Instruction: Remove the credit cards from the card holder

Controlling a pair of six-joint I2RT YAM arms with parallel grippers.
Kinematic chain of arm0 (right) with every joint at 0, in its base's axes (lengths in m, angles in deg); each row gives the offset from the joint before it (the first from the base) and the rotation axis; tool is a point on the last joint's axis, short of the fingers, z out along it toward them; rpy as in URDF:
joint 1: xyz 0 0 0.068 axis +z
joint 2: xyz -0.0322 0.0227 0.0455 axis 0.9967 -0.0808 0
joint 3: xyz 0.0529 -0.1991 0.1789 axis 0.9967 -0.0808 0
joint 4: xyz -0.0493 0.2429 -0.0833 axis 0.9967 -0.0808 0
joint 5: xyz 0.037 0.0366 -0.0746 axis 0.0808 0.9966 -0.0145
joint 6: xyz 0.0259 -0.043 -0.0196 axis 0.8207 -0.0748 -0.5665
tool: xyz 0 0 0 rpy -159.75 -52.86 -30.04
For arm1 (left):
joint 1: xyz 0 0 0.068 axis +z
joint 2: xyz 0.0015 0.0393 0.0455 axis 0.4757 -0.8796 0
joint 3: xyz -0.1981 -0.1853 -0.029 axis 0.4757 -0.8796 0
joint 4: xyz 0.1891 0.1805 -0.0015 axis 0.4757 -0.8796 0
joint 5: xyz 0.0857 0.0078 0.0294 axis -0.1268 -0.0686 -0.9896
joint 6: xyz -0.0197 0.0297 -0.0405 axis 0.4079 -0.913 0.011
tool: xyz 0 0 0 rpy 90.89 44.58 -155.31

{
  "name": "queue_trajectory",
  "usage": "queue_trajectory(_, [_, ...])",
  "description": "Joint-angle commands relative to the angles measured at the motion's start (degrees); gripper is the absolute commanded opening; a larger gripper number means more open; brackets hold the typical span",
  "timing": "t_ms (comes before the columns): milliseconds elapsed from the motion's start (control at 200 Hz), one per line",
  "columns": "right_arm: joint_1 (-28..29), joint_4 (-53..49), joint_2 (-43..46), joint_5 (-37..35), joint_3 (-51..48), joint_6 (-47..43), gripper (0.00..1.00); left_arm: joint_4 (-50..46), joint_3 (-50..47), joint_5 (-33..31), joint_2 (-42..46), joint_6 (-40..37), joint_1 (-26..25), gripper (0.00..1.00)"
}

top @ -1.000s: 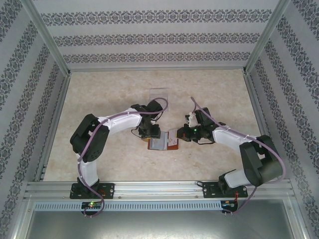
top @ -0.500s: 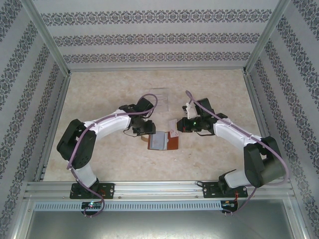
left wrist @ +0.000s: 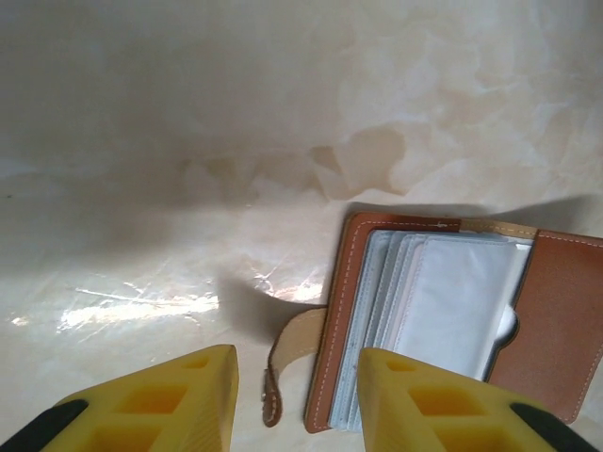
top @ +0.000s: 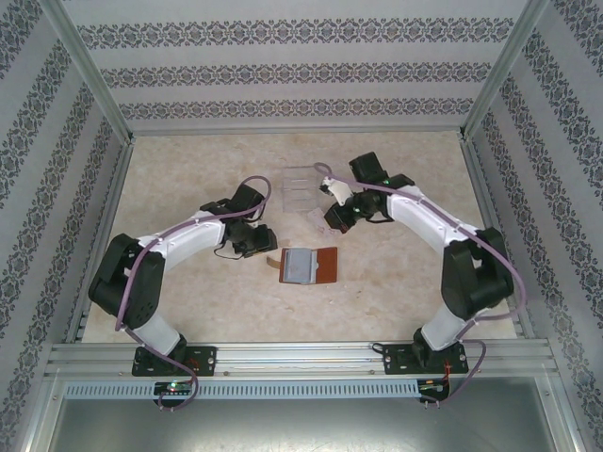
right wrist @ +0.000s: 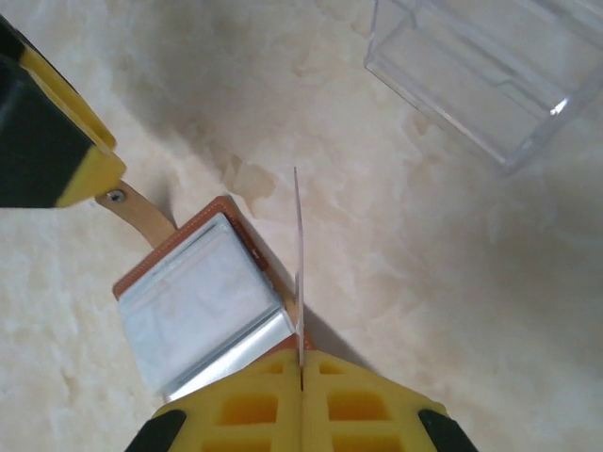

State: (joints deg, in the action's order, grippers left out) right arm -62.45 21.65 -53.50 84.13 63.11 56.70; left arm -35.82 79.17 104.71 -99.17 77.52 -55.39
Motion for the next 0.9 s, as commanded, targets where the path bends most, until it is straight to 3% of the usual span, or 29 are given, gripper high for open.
queue_trajectory(0, [2.23, -10.68, -4.3, -4.16, 6.65, -13.16, 0.0, 1.62, -1.49, 1.37, 1.82, -0.76, 1.54, 0.38])
queue_trajectory(300, [3.44, -23.88, -15.77, -13.66, 25.3, -25.21, 0.0, 2.31, -3.86, 1.95, 3.53, -1.42, 4.51, 0.38])
queue_trajectory(894, [5.82, -39.34, -36.48, -18.89, 63.25, -40.12, 0.0, 4.82, -6.09, 1.79, 3.43, -0.87, 7.56, 0.38])
